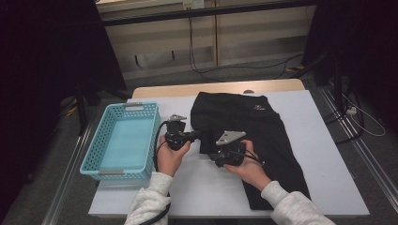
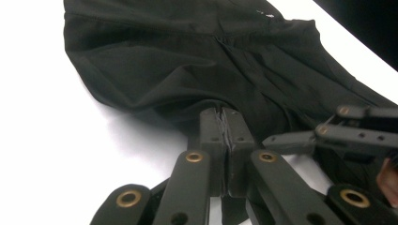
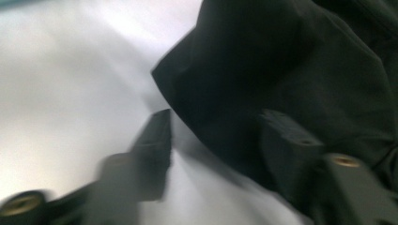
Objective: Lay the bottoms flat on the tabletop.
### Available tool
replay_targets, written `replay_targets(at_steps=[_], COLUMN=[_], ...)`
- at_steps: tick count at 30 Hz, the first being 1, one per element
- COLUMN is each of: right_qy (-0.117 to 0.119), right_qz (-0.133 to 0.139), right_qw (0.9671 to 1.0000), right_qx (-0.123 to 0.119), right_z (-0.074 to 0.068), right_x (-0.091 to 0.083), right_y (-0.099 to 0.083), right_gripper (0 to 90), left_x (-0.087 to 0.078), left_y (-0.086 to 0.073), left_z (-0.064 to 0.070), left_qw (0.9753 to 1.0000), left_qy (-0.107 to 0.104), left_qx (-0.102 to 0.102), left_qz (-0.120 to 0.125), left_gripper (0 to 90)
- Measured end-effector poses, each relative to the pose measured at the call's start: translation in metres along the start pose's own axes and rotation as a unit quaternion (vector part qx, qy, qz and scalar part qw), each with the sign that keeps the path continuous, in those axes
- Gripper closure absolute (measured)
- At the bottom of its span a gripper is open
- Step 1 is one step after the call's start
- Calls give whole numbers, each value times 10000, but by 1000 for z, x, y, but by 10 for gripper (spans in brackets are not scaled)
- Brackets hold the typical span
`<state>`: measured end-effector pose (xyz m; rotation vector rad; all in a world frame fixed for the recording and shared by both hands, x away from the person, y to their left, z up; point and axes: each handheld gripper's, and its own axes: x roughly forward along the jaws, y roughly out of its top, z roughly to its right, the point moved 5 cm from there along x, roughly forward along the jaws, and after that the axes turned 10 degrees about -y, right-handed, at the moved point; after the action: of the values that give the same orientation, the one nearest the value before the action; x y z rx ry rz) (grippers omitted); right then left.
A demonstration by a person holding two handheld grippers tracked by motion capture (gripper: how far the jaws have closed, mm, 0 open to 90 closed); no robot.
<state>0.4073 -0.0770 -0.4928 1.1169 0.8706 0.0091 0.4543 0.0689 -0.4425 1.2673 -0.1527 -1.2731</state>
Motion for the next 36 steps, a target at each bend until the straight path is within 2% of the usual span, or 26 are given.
replay_targets(at_steps=[1, 2, 3, 5, 6, 10, 13, 17, 20, 22, 23, 25, 27, 29, 31, 33, 36], right_qy=[-53, -7, 5, 142, 157, 148, 146, 127, 154, 79, 102, -138, -304, -427, -559, -535, -559], right_qz=[-28, -19, -20, 26, 30, 56, 145, 298, 425, 413, 418, 351, 205, 19, -145, -205, -258], right_qw=[10000, 10000, 10000, 9999, 9999, 9998, 9996, 9979, 9949, 9930, 9915, 9906, 9884, 9879, 9881, 9891, 9893], right_qx=[-62, -90, -93, -17, -17, 83, 194, 563, 897, 1103, 1231, 1315, 1476, 1491, 1424, 1356, 1320], right_z=[-1, -2, -2, -1, 1, 10, 18, 37, 51, 61, 64, 74, 83, 90, 94, 94, 92], right_x=[3, 4, 5, 5, 4, -1, -8, -19, -25, -25, -24, -22, -18, -12, -7, -4, -3], right_y=[0, 0, 0, 1, 1, 4, 7, 11, 14, 14, 13, 10, 3, -4, -10, -13, -16], right_gripper=[559, 665, 710, 855, 893, 900, 900, 900, 900, 900, 900, 900, 900, 900, 900, 900, 898], left_x=[0, 0, -1, -2, -2, -2, -3, 0, 7, 11, 12, 12, 10, 8, 6, 6, 9], left_y=[0, 0, 0, -1, -1, -1, 1, 2, 6, 12, 14, 15, 14, 11, 6, 1, -9], left_z=[-1, -1, -1, -4, -6, -9, -10, -11, -10, -9, -10, -10, -13, -16, -17, -17, -17], left_qw=[10000, 10000, 10000, 10000, 10000, 9999, 10000, 10000, 9999, 9999, 9998, 9999, 9998, 9997, 9997, 9994, 9984], left_qy=[10, 5, 10, 15, 35, 15, 26, -64, -123, -65, 23, -29, 16, 105, 80, 155, 199], left_qx=[13, -5, -17, -43, -44, -118, -76, -49, 9, 129, 193, 163, 187, 186, 168, 233, 370], left_qz=[15, 13, 28, 20, 26, 30, 51, 20, -46, -2, -2, -1, -56, -96, -160, -202, -385], left_gripper=[889, 889, 889, 889, 889, 889, 888, 884, 883, 872, 842, 800, 747, 676, 620, 515, 446])
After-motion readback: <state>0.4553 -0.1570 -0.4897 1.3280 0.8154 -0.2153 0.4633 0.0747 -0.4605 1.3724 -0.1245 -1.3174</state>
